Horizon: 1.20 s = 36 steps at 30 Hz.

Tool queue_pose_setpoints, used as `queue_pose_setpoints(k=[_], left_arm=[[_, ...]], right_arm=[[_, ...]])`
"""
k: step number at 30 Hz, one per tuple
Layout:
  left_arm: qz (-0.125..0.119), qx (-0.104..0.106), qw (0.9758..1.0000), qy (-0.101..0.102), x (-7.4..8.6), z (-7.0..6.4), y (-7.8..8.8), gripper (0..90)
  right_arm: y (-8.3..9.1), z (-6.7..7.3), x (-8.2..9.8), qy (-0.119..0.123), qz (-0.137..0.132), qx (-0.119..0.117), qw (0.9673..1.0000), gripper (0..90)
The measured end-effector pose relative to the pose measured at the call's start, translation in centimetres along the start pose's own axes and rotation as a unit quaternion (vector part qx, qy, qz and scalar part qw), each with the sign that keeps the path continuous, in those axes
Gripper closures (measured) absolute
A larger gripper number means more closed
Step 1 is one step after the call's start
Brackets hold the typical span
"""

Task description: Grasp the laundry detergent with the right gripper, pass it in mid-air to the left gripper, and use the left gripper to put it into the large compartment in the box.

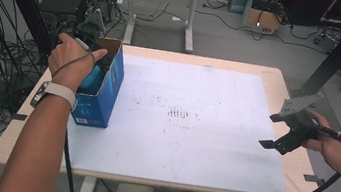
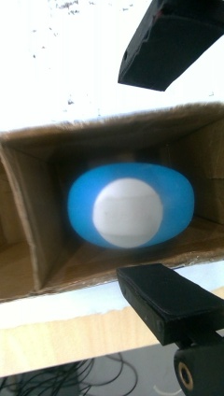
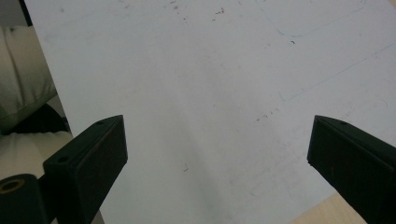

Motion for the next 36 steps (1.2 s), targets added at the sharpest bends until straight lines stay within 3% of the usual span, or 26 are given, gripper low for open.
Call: queue_pose_setpoints(k=[2, 9, 15, 20, 21, 22, 29, 31, 36], left_arm=[[-0.008, 0.000, 0.9999, -0.015, -0.3, -0.2, 0.8, 7.6], [-0.040, 0.001, 0.9986, -0.034, -1.5, -0.9, 3.7, 7.6], [-0.070, 0.017, 0.9931, -0.092, -2.6, -2.1, 6.5, 7.7], [-0.101, 0.049, 0.9836, -0.141, -3.2, -4.3, 8.4, 7.7], [-0.112, 0.052, 0.9788, -0.164, -3.3, -5.1, 8.8, 7.9], [-0.114, 0.056, 0.9764, -0.175, -3.3, -5.5, 9.0, 8.0], [-0.129, 0.080, 0.9611, -0.231, -2.9, -9.0, 9.7, 8.2], [-0.133, 0.090, 0.9555, -0.247, -2.8, -9.8, 9.7, 8.3], [-0.136, 0.104, 0.9506, -0.259, -2.4, -11.0, 9.1, 8.7]], right_arm=[[0.1, 0.0, 0.0, 0.001, 0.003, 0.001, 1.0000, 5.0], [0.7, 0.1, -0.2, 0.001, 0.004, 0.003, 1.0000, 5.0], [1.2, 0.2, -0.6, -0.003, 0.007, 0.006, 1.0000, 5.0], [1.5, 0.2, -1.0, 0.002, 0.003, 0.004, 1.0000, 5.1], [1.6, 0.3, -1.0, -0.006, 0.005, 0.004, 1.0000, 5.2], [1.5, -0.1, -1.4, 0.026, -0.003, 0.001, 0.9997, 5.2], [1.6, -0.1, -1.9, 0.020, -0.008, -0.001, 0.9998, 5.2], [1.6, -0.1, -2.1, 0.019, -0.009, -0.001, 0.9998, 5.2], [1.5, -0.1, -2.4, 0.019, -0.011, -0.003, 0.9998, 5.2]])
Point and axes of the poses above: each handheld gripper's, and its own axes: y roughly backward along the jaws, x roughly out of its underside, z roughly to its left, the point moved 9 cm from there along -y, roughly forward along the jaws, and after that the axes turned 15 degrees about -x, right-handed, at the moved point
